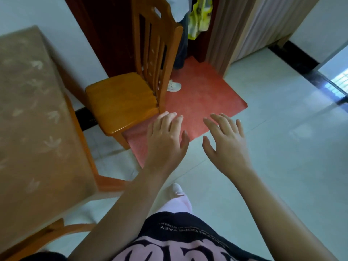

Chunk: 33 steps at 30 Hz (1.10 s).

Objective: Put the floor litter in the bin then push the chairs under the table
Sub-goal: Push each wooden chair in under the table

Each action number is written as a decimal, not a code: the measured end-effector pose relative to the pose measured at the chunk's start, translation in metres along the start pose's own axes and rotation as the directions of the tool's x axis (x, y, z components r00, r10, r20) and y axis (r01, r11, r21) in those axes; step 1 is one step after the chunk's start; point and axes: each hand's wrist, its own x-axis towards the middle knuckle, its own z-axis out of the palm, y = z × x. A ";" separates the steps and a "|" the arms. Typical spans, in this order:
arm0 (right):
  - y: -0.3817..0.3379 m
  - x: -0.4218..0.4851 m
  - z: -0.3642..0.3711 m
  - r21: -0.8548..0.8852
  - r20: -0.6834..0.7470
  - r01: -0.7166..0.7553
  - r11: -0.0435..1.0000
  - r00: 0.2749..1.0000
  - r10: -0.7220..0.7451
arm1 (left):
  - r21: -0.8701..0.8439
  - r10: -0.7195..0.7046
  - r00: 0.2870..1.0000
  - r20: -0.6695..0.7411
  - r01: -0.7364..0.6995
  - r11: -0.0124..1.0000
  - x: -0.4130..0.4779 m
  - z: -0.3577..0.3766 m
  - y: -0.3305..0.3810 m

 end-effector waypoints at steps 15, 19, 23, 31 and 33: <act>0.074 0.140 0.013 0.098 0.063 0.197 0.975 0.977 -0.204 | 0.051 -0.223 0.969 -0.102 0.229 0.972 0.107 0.045 0.007; 0.106 0.181 0.011 0.151 0.098 0.271 0.951 0.953 -0.288 | 0.132 -0.296 0.947 -0.122 0.311 0.941 0.137 0.066 0.025; 0.145 0.222 0.004 0.171 0.099 0.399 0.901 0.903 -0.418 | 0.157 -0.412 0.899 -0.150 0.433 0.888 0.172 0.086 0.053; 0.187 0.299 0.002 0.229 0.119 0.529 0.817 0.818 -0.563 | 0.146 -0.528 0.814 -0.243 0.569 0.809 0.224 0.113 0.080; 0.187 0.316 0.008 0.243 0.120 0.544 0.803 0.805 -0.581 | 0.145 -0.545 0.797 -0.260 0.591 0.794 0.235 0.117 0.076</act>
